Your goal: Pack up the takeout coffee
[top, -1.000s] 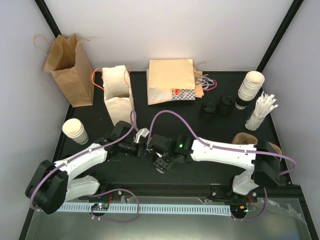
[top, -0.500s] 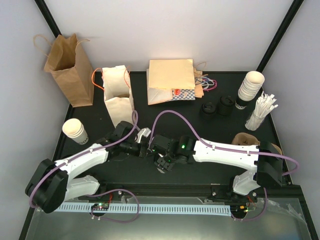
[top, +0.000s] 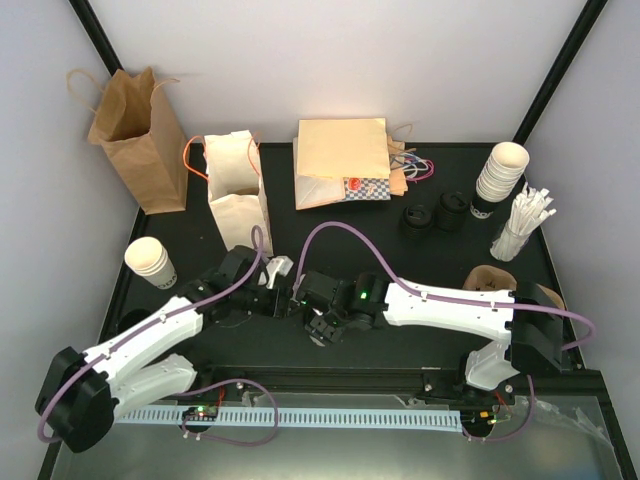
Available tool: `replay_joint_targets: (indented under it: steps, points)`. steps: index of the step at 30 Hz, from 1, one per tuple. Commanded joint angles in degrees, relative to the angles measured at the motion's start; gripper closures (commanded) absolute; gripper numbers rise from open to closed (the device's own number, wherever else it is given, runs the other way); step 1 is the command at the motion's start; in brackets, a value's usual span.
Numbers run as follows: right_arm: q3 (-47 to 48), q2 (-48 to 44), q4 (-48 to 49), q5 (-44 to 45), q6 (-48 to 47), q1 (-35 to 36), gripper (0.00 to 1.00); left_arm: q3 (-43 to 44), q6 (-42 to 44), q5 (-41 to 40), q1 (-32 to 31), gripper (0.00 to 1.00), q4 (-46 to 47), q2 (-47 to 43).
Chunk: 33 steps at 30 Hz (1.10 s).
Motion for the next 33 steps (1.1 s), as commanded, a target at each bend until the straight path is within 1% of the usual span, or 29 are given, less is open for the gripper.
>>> replay_joint_targets:
  steps: [1, 4, 9, 13, 16, 21, 27, 31, 33]
  points:
    - [-2.1, 3.2, -1.7, -0.1, -0.8, 0.6, 0.27, -0.2, -1.7, 2.6, -0.4, 0.52, 0.4, -2.8]
    - [-2.0, 3.1, -1.5, 0.0, -1.5, 0.5, 0.27, -1.7, -2.7, 4.3, -0.4, 0.52, 3.4, -2.9]
    - [-1.9, 3.0, -1.2, -0.2, -2.3, 0.6, 0.27, -2.5, -3.4, 6.2, -0.3, 0.52, 5.9, -1.3]
    - [-1.8, 3.2, -1.2, 0.0, -2.5, 0.5, 0.27, -3.0, -2.9, 8.2, -0.3, 0.47, 7.6, -1.8]
    - [-1.8, 3.1, -0.8, 0.1, -2.5, 0.6, 0.27, -3.0, -2.1, 9.4, -0.4, 0.43, 7.6, -0.3]
    - [-1.6, 2.7, -0.6, 1.4, -2.1, 0.5, 0.26, -3.5, -0.9, 6.2, -0.8, 0.42, 5.3, 1.7]
    - [-1.2, 0.8, -0.3, 4.2, -1.1, 0.6, 0.20, -3.5, -0.6, 2.8, -1.5, 0.43, 2.7, 2.6]
    - [-0.1, 0.1, -0.5, 5.7, -0.6, 0.5, 0.11, -3.4, -1.3, 0.8, -2.6, 0.43, 1.7, 2.5]
    - [0.2, -0.7, -0.4, 5.8, -0.5, 0.6, 0.04, -3.4, -1.9, 0.0, -3.2, 0.43, 1.7, 2.1]
